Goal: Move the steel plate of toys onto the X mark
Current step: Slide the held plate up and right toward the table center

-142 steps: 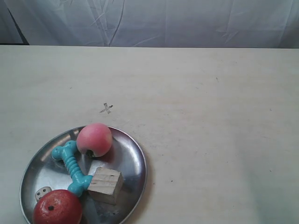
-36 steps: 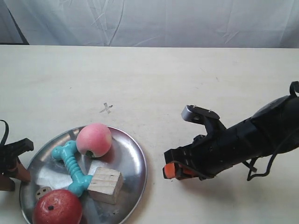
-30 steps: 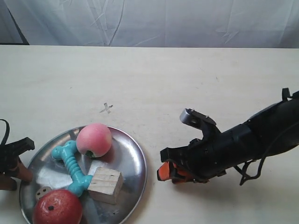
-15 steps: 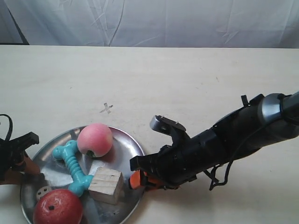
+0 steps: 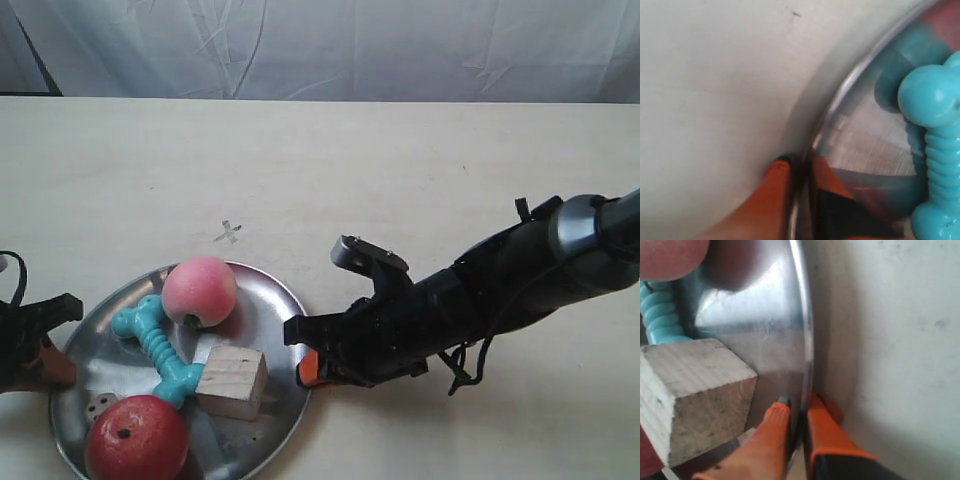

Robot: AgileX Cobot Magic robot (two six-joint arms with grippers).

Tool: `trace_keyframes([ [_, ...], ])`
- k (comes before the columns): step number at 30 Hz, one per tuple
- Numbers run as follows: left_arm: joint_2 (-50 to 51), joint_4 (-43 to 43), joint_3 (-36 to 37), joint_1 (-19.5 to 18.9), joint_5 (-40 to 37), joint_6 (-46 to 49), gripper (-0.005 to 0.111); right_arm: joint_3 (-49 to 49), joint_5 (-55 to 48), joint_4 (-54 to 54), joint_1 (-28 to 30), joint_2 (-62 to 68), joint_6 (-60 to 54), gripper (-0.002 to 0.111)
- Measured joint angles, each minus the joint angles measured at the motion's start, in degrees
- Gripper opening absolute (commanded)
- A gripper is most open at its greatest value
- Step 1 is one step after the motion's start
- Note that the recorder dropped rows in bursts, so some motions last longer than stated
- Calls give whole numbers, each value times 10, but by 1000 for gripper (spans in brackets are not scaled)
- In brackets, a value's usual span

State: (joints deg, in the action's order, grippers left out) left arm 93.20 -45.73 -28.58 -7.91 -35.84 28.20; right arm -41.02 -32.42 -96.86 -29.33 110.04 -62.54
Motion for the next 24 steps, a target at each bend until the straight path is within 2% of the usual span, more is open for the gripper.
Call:
trace_keyframes([
  [6,10,-20,-29,0,8,30,0,-38,30,31,2,3,29,-1],
  [12,27,-38,-188,0,-14,35,0,-174,38,188,54,15,203,-1],
  [15,94,-38,-272,1,-23,17,0,-281,-15,276,90,62,307,-1],
  [17,146,-34,-312,16,-21,16,0,-333,-34,336,99,98,360,-1],
  [20,206,-13,-342,40,-15,14,0,-379,-67,421,105,142,434,-1],
  [24,225,-8,-348,48,-14,25,0,-384,-84,448,107,165,460,-1],
])
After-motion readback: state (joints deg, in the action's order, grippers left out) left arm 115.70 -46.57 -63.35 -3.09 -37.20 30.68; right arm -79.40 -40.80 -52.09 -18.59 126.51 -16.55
